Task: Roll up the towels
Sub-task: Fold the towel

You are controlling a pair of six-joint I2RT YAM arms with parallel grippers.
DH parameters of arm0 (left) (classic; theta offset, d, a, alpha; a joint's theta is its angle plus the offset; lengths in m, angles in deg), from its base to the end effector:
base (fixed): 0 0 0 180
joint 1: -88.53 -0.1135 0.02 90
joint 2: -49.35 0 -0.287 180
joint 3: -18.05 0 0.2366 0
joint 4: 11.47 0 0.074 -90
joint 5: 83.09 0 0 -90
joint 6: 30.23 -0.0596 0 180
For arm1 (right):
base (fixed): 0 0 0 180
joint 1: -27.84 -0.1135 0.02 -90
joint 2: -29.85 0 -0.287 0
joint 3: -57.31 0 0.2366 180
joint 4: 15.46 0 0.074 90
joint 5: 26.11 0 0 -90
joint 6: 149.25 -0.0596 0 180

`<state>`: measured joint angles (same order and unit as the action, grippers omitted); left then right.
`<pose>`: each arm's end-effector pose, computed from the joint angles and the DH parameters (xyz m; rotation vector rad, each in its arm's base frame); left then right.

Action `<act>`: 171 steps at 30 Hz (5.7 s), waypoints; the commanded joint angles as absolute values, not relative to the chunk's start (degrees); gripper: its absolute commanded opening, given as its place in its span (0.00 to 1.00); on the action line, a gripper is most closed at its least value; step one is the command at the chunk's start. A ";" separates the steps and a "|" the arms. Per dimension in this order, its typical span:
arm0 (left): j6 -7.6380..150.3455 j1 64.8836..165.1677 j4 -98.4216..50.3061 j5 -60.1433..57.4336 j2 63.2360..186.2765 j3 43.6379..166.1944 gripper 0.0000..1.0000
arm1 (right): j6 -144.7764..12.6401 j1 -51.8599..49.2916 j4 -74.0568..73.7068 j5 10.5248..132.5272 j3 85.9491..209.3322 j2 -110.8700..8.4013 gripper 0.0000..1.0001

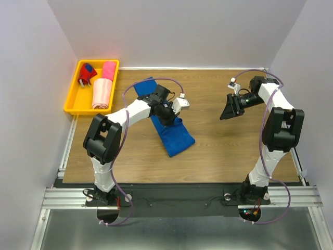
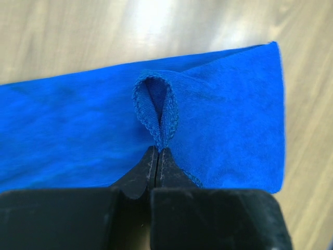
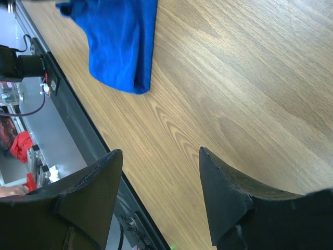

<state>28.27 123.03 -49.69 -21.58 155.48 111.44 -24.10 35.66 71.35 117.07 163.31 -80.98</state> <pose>0.3219 -0.2557 0.2389 1.4907 1.8982 -0.6324 0.3579 -0.0010 0.2521 -0.5883 2.4977 1.2086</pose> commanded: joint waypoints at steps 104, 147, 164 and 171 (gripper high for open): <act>50.10 101.80 -41.72 -7.77 167.65 130.65 0.39 | -46.34 8.07 51.26 114.07 160.70 -97.86 0.11; 17.24 110.92 -46.46 -21.94 114.05 86.38 0.99 | -54.59 3.24 45.20 119.95 163.58 -82.21 0.39; 18.73 147.41 -27.14 1.35 112.52 62.45 0.67 | -58.99 0.16 38.25 119.96 161.04 -95.13 0.26; 13.99 148.03 -22.13 3.30 119.92 62.81 0.66 | -60.57 0.16 38.08 118.64 160.16 -95.84 0.26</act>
<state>17.05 147.70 -27.64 1.15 118.63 62.75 -59.40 0.10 40.07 118.80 160.32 -96.43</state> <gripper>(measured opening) 0.668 0.261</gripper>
